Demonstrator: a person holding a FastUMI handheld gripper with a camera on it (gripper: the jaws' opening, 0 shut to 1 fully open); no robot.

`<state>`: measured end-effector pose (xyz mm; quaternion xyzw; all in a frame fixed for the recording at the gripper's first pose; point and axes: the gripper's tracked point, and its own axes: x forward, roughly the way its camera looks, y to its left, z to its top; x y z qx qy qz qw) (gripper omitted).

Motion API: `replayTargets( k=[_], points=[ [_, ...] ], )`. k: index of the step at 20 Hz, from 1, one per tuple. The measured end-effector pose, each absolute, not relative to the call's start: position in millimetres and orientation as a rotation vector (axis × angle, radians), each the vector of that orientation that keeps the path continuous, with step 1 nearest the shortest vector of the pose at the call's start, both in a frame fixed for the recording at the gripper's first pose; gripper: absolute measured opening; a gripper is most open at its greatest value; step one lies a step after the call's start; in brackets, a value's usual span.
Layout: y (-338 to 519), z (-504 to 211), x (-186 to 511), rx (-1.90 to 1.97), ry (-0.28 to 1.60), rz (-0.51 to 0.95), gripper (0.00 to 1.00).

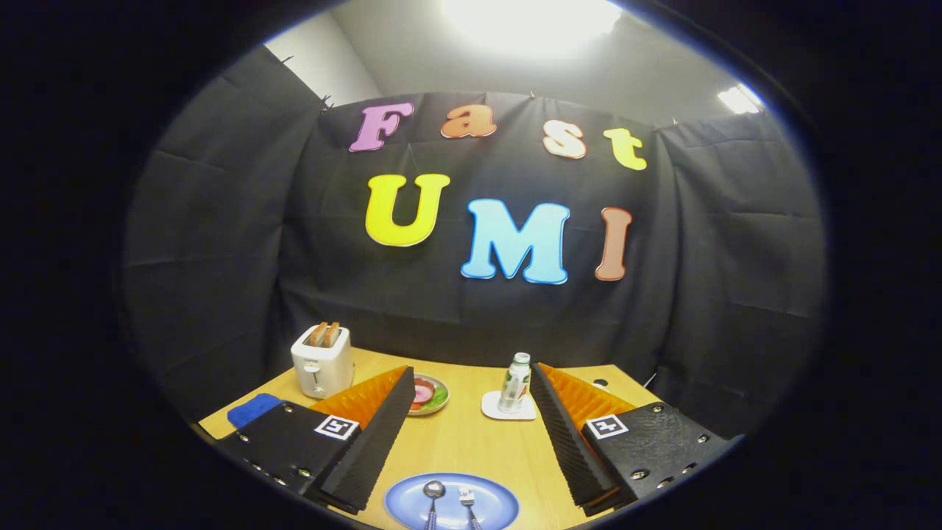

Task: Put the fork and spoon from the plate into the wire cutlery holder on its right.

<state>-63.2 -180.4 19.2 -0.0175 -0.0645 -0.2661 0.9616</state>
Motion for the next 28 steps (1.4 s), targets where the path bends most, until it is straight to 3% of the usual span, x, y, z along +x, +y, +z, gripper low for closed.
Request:
replayTargets(
  k=[10, 28],
  points=[
    [-193.9, -12.4, -86.0, 0.0, -0.045, -0.585, 0.97],
    [-173.1, -252.1, -85.0, 0.045, 0.841, -0.334, 0.97]
  ],
)
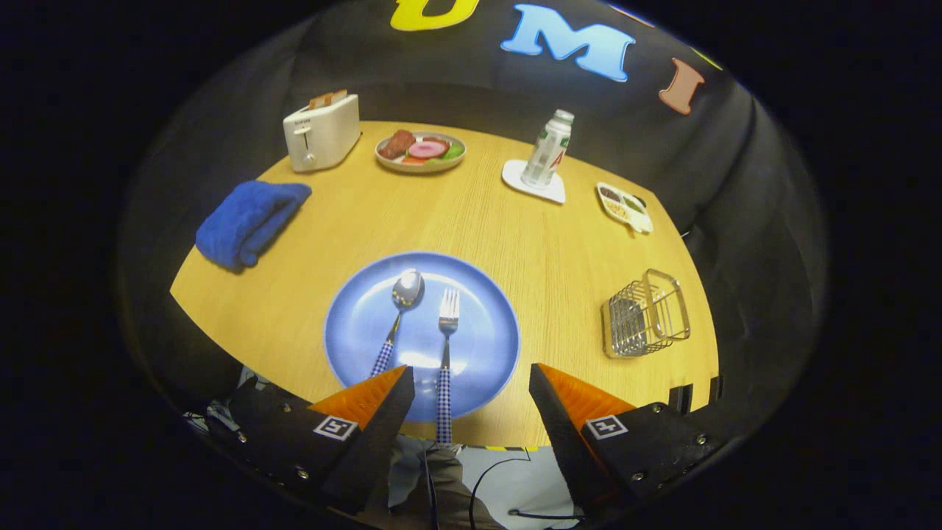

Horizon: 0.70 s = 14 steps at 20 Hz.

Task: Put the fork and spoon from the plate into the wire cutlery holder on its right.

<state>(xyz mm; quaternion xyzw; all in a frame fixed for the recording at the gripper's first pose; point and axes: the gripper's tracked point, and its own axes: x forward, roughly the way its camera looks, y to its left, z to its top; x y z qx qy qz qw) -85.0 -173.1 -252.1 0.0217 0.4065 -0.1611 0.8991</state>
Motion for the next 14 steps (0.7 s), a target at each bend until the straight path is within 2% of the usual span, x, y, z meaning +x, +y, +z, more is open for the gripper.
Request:
replayTargets(
  k=[5, 8, 9, 13, 14],
  points=[
    [-171.3, -284.6, -80.3, 0.001, 0.997, -0.255, 0.94],
    [-168.7, -297.0, -76.5, -0.014, 1.059, -0.213, 0.73],
    [-168.5, -300.1, -76.0, -0.021, 1.08, -0.207, 0.7],
    [-166.2, -310.9, -68.7, -0.01, 1.15, -0.164, 0.7],
    [-164.7, -310.5, -71.9, -0.007, 1.181, -0.161, 0.34]
  ],
)
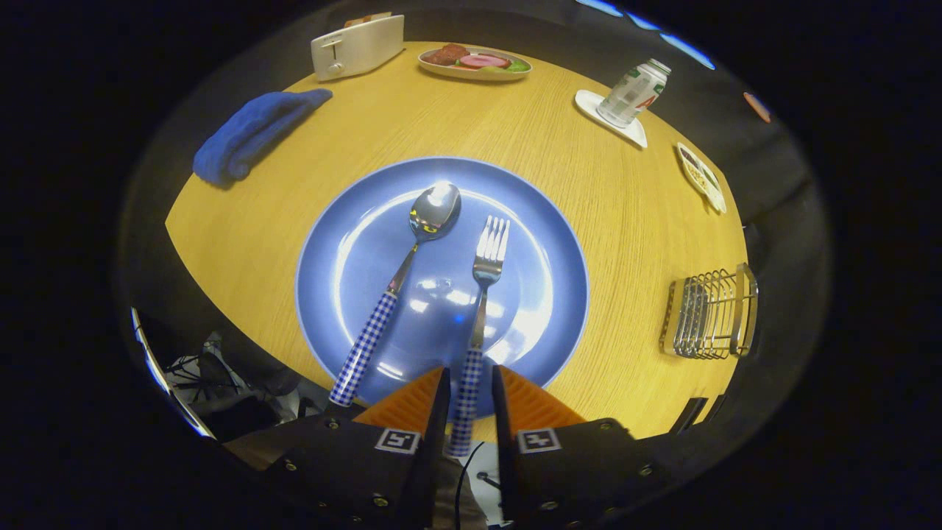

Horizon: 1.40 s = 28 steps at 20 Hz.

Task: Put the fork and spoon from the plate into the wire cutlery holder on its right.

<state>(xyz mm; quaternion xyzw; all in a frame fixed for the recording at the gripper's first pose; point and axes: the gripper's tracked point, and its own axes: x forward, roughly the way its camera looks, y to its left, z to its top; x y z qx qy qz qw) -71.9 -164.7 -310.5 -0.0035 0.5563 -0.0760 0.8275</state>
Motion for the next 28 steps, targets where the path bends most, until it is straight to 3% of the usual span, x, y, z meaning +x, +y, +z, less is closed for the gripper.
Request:
replayTargets(
  k=[3, 4, 6, 10, 17, 28],
  points=[
    [-163.7, -317.6, -69.0, 0.013, 1.229, -0.138, 0.33],
    [-165.8, -360.9, -66.2, 0.035, 1.221, -0.119, 0.33],
    [-179.4, -342.5, -54.6, 0.015, 1.255, -0.107, 0.03],
    [-191.5, -307.3, -52.8, -0.051, 1.28, -0.085, 0.03],
    [-247.3, -237.2, -116.3, -0.159, 1.328, -0.064, 0.03],
    [-371.1, -181.2, -211.7, -0.174, 1.496, -0.212, 0.03]
  ],
)
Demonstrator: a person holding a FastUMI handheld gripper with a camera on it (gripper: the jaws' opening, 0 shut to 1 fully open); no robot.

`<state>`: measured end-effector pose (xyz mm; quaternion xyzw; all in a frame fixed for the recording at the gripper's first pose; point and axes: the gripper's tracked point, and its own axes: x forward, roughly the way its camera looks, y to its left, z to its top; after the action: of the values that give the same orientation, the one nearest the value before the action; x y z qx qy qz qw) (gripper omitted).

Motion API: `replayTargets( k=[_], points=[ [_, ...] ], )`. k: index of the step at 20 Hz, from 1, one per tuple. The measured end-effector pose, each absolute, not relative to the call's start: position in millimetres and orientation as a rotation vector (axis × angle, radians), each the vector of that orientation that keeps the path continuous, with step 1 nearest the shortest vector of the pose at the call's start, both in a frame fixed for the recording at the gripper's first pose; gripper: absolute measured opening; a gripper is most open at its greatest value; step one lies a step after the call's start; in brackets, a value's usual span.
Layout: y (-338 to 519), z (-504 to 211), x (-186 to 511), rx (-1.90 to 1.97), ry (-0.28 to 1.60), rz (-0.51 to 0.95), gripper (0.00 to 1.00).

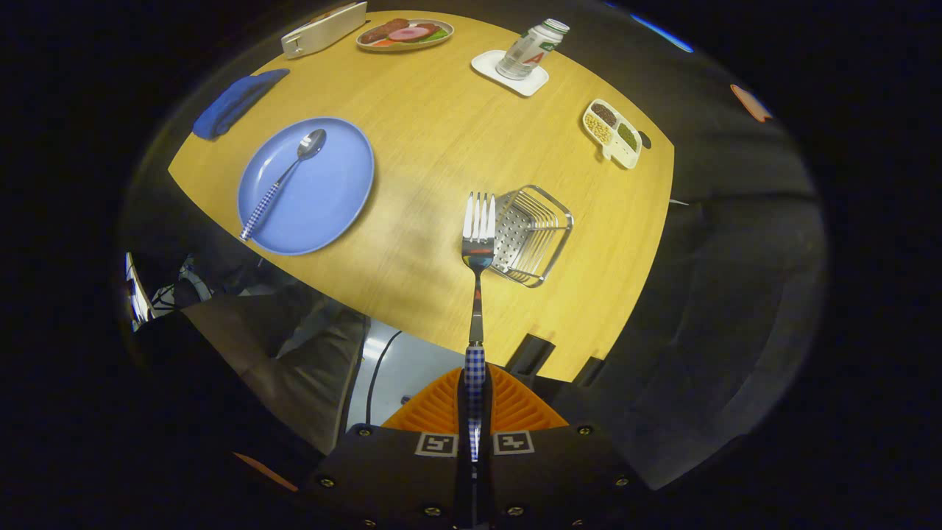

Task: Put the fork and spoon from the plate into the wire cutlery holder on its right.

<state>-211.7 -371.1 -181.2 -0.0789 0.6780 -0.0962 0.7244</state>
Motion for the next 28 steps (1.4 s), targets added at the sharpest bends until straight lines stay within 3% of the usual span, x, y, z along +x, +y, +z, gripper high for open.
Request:
replayTargets(
  k=[6, 11, 25, 28],
  points=[
    [-404.1, -193.2, -224.0, -0.228, 1.653, -0.183, 0.03],
    [-434.5, -197.0, -194.5, -0.362, 1.739, -0.13, 0.03],
    [-457.0, -245.4, -153.9, -0.332, 1.885, -0.075, 0.03],
    [-456.1, -248.3, -143.8, -0.337, 1.872, -0.058, 0.1]
  ],
)
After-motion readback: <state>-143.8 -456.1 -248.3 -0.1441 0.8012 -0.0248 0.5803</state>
